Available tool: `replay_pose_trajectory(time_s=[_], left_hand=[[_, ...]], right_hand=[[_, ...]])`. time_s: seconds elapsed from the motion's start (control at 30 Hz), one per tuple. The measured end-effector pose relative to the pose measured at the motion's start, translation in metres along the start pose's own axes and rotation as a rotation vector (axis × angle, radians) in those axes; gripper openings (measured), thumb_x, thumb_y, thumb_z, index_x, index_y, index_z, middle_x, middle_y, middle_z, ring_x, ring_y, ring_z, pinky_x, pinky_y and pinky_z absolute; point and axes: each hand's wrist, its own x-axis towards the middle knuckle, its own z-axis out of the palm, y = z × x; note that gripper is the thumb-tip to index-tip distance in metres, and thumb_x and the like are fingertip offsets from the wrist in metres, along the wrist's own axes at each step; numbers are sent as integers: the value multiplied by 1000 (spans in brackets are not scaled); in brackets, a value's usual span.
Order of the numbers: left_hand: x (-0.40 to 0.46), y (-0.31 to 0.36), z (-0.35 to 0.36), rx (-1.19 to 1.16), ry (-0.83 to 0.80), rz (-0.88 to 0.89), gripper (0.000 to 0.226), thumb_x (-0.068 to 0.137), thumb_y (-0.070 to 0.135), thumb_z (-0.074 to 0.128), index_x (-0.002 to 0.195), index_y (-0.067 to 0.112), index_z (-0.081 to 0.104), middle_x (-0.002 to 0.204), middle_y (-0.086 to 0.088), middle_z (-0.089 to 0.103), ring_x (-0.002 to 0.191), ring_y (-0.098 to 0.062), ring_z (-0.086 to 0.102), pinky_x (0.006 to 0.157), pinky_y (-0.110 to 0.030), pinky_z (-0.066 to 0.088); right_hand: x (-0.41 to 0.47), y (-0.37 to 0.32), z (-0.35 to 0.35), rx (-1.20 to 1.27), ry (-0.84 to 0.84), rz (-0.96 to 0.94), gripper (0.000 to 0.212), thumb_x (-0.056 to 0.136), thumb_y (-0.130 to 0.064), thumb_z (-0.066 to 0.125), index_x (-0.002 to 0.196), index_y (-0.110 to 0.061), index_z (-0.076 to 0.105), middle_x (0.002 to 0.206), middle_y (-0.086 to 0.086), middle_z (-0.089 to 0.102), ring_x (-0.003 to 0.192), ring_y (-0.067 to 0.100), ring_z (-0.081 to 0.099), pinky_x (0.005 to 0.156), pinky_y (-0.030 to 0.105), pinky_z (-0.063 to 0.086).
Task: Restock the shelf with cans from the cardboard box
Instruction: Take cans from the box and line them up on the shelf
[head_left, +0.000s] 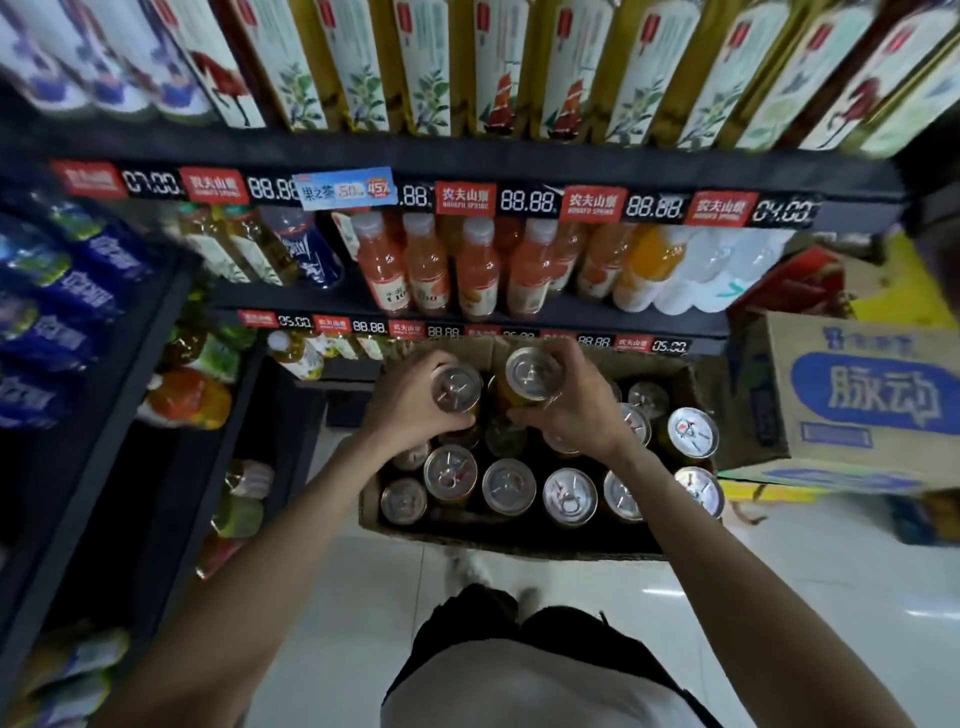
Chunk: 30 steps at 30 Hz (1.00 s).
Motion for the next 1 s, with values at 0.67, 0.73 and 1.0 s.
replay_pose_trajectory(time_s=[0.67, 0.73, 1.0], left_hand=[[15, 246, -215, -196, 615, 472, 48, 55, 70, 60, 83, 34, 52, 83, 13, 63, 80, -9, 60, 67, -35, 47], [17, 272, -238, -141, 705, 526, 50, 54, 72, 59, 84, 32, 51, 81, 13, 63, 77, -8, 60, 67, -35, 47], [67, 333, -312, 43, 966, 627, 64, 59, 72, 62, 101, 24, 52, 93, 15, 58, 85, -6, 55, 68, -24, 42]], right_hand=[[43, -194, -254, 484, -40, -432, 44, 69, -32, 77, 108, -23, 59, 99, -3, 69, 90, 8, 67, 73, 20, 52], [48, -217, -279, 461, -8, -520, 42, 71, -31, 75, 109, -23, 59, 98, -2, 69, 89, 11, 68, 72, 25, 54], [110, -283, -332, 365, 213, -742, 32, 84, -10, 65, 111, -19, 49, 96, -10, 61, 78, -10, 61, 65, 9, 48]])
